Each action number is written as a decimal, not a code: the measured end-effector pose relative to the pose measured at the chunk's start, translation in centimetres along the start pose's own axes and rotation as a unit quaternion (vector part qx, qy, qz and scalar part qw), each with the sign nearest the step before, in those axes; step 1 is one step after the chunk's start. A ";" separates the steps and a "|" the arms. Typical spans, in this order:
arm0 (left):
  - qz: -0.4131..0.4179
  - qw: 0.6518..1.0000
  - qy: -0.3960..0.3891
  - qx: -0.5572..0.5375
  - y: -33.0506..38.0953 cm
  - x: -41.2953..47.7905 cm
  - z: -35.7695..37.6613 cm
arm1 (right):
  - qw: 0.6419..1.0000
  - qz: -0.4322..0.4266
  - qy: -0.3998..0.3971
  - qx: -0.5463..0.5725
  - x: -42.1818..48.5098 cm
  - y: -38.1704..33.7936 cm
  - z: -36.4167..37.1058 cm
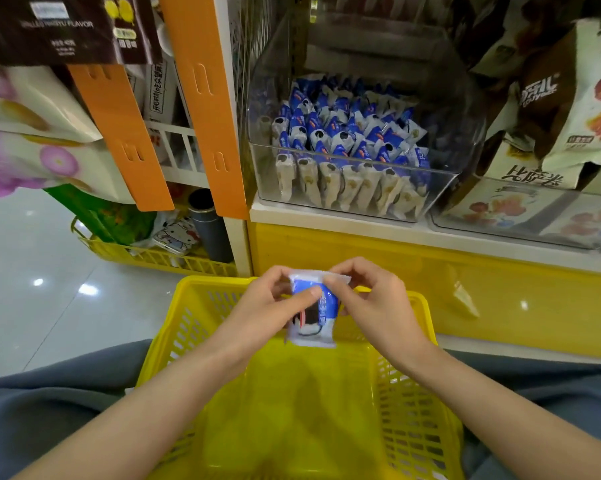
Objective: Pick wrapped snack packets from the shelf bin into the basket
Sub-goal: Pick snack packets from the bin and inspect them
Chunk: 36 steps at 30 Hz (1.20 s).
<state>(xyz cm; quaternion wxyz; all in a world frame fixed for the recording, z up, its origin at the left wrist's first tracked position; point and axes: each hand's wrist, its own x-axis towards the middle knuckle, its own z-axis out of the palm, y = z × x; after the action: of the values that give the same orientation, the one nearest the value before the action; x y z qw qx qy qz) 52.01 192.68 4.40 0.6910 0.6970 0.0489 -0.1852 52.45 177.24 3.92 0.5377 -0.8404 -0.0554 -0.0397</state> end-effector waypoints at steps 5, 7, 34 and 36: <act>0.005 0.997 0.072 -0.007 -0.4 -0.1 0.2 | 0.958 0.186 0.013 0.217 0.4 -0.1 -0.1; 0.038 0.993 0.115 -0.011 -0.5 0.2 -0.1 | 0.950 0.218 -0.033 0.219 0.5 -0.2 -0.3; 0.260 0.926 0.085 0.260 -0.4 0.5 0.6 | 0.997 0.055 -0.052 0.036 0.3 -0.7 -0.3; 0.252 0.933 0.073 0.245 -0.3 0.5 0.9 | 0.999 0.022 -0.034 0.006 0.3 -0.8 -0.5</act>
<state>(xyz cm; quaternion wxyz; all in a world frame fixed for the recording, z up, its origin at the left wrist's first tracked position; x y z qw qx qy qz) 52.23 191.72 4.02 0.5169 0.8458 -0.1251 0.0406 52.59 177.12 4.87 0.5409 -0.8393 -0.0557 0.0011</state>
